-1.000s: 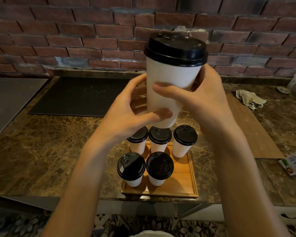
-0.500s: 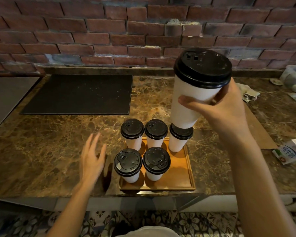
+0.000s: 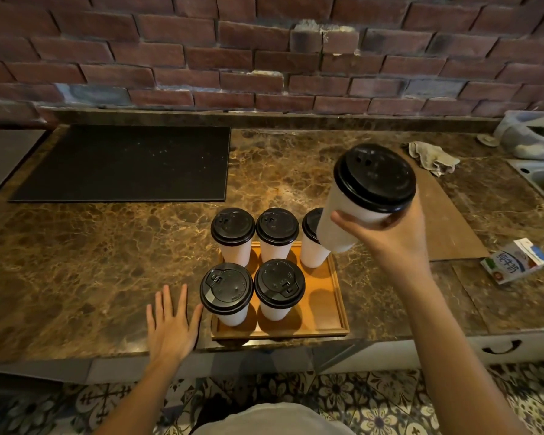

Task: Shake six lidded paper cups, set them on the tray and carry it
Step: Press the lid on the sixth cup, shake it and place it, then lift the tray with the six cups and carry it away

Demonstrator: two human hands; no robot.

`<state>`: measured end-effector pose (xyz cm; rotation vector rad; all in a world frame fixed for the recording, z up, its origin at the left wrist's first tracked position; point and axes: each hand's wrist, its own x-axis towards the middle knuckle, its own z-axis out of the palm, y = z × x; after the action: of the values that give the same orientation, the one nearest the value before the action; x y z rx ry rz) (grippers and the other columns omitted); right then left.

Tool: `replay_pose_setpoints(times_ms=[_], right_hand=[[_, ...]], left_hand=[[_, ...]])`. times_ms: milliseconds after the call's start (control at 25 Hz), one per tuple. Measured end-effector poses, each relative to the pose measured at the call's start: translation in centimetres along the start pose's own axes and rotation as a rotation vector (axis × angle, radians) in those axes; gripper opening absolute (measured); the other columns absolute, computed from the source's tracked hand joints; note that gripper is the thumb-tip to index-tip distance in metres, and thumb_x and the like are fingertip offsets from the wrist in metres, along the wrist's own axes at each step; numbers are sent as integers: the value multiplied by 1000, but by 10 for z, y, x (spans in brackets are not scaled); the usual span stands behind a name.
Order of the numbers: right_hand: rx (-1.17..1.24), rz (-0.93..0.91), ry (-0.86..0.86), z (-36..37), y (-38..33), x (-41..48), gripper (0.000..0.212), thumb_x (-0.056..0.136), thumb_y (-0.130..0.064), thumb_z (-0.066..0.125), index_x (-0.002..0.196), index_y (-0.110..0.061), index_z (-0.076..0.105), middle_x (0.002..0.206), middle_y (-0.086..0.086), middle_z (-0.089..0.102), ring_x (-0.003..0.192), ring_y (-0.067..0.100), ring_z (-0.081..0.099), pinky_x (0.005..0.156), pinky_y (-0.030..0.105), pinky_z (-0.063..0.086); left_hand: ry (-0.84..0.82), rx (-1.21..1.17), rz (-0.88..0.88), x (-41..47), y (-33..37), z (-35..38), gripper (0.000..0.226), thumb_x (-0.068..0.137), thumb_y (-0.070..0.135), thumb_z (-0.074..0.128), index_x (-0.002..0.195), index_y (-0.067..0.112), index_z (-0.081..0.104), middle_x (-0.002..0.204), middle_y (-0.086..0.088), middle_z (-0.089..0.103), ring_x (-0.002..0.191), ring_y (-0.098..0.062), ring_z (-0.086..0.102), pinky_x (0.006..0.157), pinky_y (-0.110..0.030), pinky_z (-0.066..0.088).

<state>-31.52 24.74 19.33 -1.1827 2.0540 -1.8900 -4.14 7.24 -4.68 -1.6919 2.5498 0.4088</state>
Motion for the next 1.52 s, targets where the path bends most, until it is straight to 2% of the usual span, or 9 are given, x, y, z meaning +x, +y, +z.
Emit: replay_pose_setpoints(times_ms=[360,480,680,880,1120,1240,1320,1440,1520], right_hand=[[-77,257,18,4,107,-53,98,55,-33,89,137,-13,38,123,-25,47,115,-21,45,96,4,37],[-116,304,7,10,127,-72,97,54,-34,90,134,-23,36,120,-28,47,113,-25,43,92,-2,35],[-170,384,-24,15,143,-93,98,55,-30,94,133,-29,34,126,-14,53,123,1,48,103,20,39],[-194,402,-22,21,148,-107,97,55,-38,93,130,-39,31,121,-30,49,115,-25,42,93,-2,33],[-229,384,-82,19,150,-108,102,55,-39,91,136,-25,30,123,-29,43,115,-28,37,92,-6,29],[-298,432,-206,5,159,-116,86,68,-18,87,137,-23,38,127,-14,48,120,-6,44,94,2,35],[-354,567,-122,-3,162,-130,70,78,-9,76,138,-21,42,130,-4,51,117,8,52,92,13,45],[-534,699,-59,-1,169,-143,47,90,-15,66,134,-9,51,127,9,58,107,23,60,96,41,50],[-571,687,-113,6,171,-145,41,92,-19,65,131,-7,57,124,12,60,111,27,58,98,41,46]], left_hand=[[5,8,0,-2,1,1,70,89,60,6,152,29,-2,160,-8,-6,147,-23,-9,116,-39,-9],[2,7,3,-2,0,1,71,89,60,6,151,29,-2,160,-8,-6,147,-23,-9,116,-40,-9],[6,33,-1,-2,1,2,73,87,60,4,152,28,-1,160,-8,-6,147,-23,-8,117,-40,-8],[25,38,1,-1,2,2,71,89,59,7,152,27,1,160,-9,-5,147,-24,-7,116,-40,-8],[22,18,2,-2,3,0,64,97,53,21,152,25,6,160,-10,-1,147,-25,-4,116,-40,-8],[21,-177,-14,0,8,-9,56,99,44,35,150,22,26,160,-11,10,147,-26,3,117,-42,-2],[60,-393,-74,-8,17,-12,43,99,33,45,138,14,48,152,-13,31,141,-30,19,115,-46,14],[75,-438,-125,-32,34,-4,32,97,25,51,122,7,61,131,-13,52,125,-32,39,106,-44,22],[61,-423,-133,-43,40,-1,31,96,29,53,118,10,63,124,-12,57,120,-31,43,103,-40,19]])
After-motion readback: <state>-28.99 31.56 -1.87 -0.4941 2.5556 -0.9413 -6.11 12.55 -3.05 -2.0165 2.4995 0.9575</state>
